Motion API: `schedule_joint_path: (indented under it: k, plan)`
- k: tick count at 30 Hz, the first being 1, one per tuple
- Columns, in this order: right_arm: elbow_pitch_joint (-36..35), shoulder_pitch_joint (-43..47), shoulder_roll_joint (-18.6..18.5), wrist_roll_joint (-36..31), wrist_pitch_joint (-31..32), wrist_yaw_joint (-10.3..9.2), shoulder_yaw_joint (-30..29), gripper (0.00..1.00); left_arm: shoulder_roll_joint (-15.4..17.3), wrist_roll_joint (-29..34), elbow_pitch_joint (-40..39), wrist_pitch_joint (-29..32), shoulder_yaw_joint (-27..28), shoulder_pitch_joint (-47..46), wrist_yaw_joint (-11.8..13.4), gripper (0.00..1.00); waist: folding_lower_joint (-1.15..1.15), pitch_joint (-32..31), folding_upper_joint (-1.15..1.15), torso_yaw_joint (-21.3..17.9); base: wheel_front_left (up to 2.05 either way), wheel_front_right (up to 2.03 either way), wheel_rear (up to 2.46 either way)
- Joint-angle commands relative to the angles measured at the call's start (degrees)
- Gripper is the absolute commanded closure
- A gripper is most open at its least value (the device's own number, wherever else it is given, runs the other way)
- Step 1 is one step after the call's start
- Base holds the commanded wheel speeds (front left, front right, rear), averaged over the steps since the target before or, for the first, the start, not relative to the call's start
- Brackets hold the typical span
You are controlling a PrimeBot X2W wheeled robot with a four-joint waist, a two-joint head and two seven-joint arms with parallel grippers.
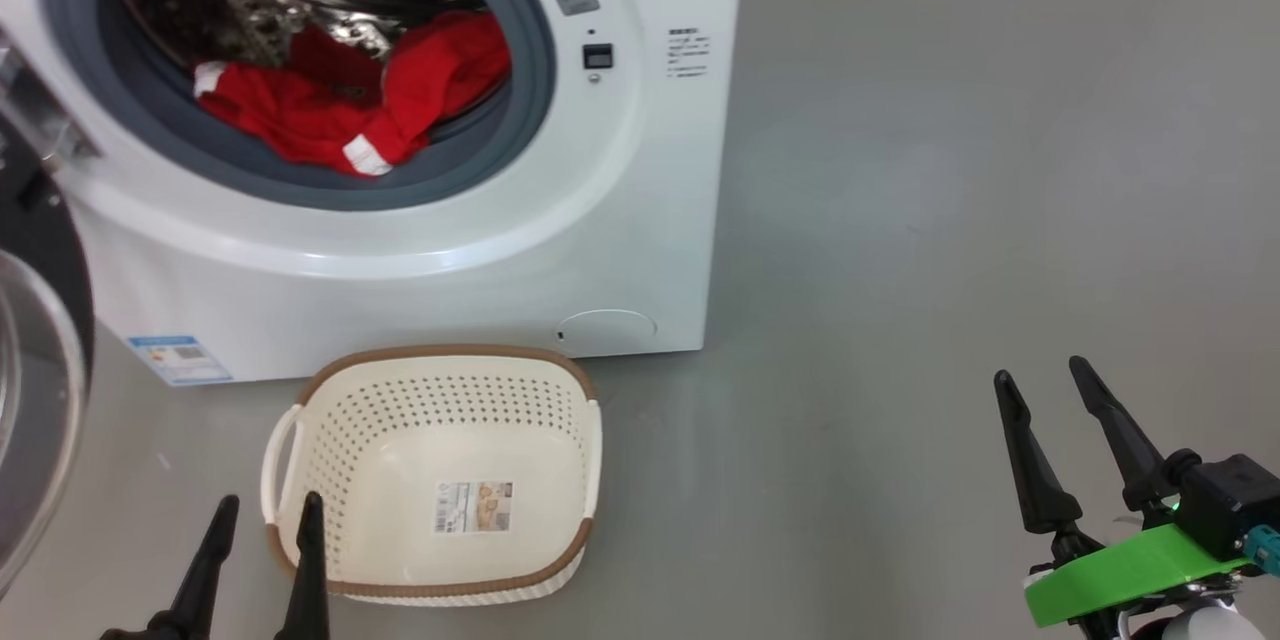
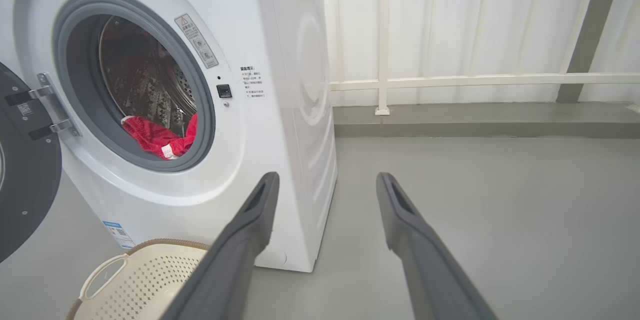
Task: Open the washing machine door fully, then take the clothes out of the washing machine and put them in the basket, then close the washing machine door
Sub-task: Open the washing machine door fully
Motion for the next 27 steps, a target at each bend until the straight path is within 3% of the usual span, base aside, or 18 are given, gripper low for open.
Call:
schedule_joint_path:
  k: [1, 13, 27]
  plan:
    - [-1.6, 0.3, -0.7, 0.1, -0.4, 0.36, 0.7, 0.00, 1.0, -0.6, -1.8, -0.3, 1.7, -0.5, -0.3, 0.00, 0.00, 0.1, 0.00, -1.9, 0.00, 0.00, 0.00]
    - [-1.8, 2.5, -0.7, 0.1, -0.4, 0.36, -0.7, 0.00, 0.9, -0.8, -2.4, -0.3, 2.9, 1.4, -0.3, 0.00, 0.00, -0.9, 0.00, -5.0, 0.00, 0.00, 0.00]
    - [-2.1, 2.8, -0.4, -0.1, -0.4, 0.36, -1.2, 0.00, 0.5, 0.1, -2.5, -0.3, 3.9, 1.3, -0.3, 0.00, 0.00, -0.8, 0.00, -4.7, 0.00, 0.00, 0.00]
